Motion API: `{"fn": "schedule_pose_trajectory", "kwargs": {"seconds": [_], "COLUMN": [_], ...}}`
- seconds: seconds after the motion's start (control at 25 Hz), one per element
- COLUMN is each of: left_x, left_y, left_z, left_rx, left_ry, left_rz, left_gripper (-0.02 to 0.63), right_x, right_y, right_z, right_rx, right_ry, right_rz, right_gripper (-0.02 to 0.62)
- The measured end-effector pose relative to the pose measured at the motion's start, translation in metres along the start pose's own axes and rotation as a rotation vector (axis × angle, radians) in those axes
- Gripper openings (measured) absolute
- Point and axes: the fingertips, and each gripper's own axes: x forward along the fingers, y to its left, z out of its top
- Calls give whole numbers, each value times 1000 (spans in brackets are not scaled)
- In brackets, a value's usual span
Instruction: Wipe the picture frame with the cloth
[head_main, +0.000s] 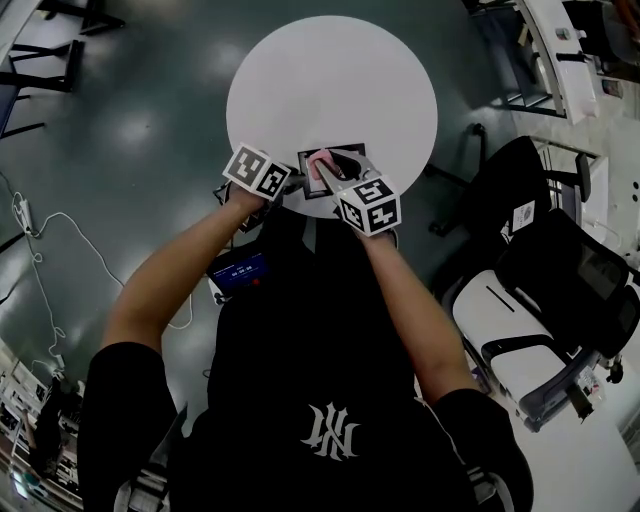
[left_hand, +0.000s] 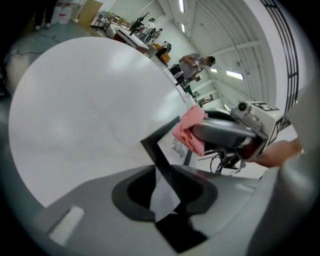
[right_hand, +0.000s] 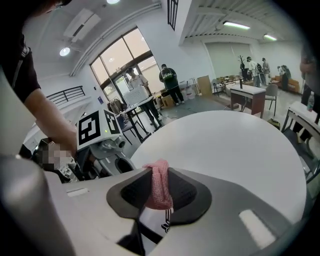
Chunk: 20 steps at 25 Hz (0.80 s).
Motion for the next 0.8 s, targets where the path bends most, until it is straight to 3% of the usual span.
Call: {"fn": "schedule_pose_trajectory", "kwargs": {"seconds": [0.8], "left_x": [4], "left_y": [6], "left_z": [-2], "left_rx": [-29], "left_ry": [-24], "left_rz": [-5], "left_gripper": [69], "right_x": [56], "right_y": [8], "right_z": [-9], "right_rx": [-210], "right_ry": [99], "right_rz": [-107], "right_gripper": [80]}}
